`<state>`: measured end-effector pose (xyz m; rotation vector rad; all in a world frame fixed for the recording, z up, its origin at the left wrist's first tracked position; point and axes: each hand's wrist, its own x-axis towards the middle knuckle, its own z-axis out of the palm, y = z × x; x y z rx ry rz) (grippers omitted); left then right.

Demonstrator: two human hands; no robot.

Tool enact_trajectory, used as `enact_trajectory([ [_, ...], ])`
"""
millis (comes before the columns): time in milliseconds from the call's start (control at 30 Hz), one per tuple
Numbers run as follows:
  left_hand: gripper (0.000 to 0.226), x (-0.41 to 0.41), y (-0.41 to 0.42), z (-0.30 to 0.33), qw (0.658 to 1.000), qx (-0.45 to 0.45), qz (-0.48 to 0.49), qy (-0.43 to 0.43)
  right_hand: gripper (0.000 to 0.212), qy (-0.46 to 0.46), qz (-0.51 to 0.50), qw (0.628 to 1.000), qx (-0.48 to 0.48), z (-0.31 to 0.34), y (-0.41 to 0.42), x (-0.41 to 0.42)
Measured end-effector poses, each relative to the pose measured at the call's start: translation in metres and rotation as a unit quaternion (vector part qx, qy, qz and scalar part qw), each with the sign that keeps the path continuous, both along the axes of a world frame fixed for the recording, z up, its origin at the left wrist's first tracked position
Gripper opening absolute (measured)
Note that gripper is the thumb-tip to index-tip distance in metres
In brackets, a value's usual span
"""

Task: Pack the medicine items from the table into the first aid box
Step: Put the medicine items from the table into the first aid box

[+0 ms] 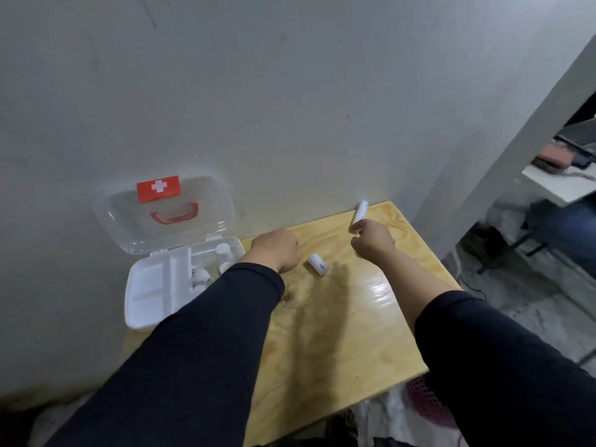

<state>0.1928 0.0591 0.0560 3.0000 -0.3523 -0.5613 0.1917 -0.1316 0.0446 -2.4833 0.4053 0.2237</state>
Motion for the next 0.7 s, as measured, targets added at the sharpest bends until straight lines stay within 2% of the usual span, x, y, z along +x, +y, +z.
enact_trajectory([
  [167,0.043,0.036,-0.023,-0.019,0.999,0.003,0.030,0.021,0.042,0.036,0.008,0.999,-0.012,-0.017,-0.040,0.051],
  [300,0.043,0.056,-0.033,-0.036,0.998,0.019,0.058,0.030,0.035,0.000,-0.004,1.000,-0.011,-0.043,-0.053,0.092],
  [433,0.042,0.071,-0.038,-0.045,0.995,0.022,0.087,0.035,0.035,0.005,-0.044,0.999,0.014,-0.066,-0.059,0.124],
  [700,0.031,0.070,-0.044,-0.064,0.994,0.002,0.107,0.033,0.029,-0.002,-0.005,0.999,0.043,-0.086,-0.041,0.127],
])
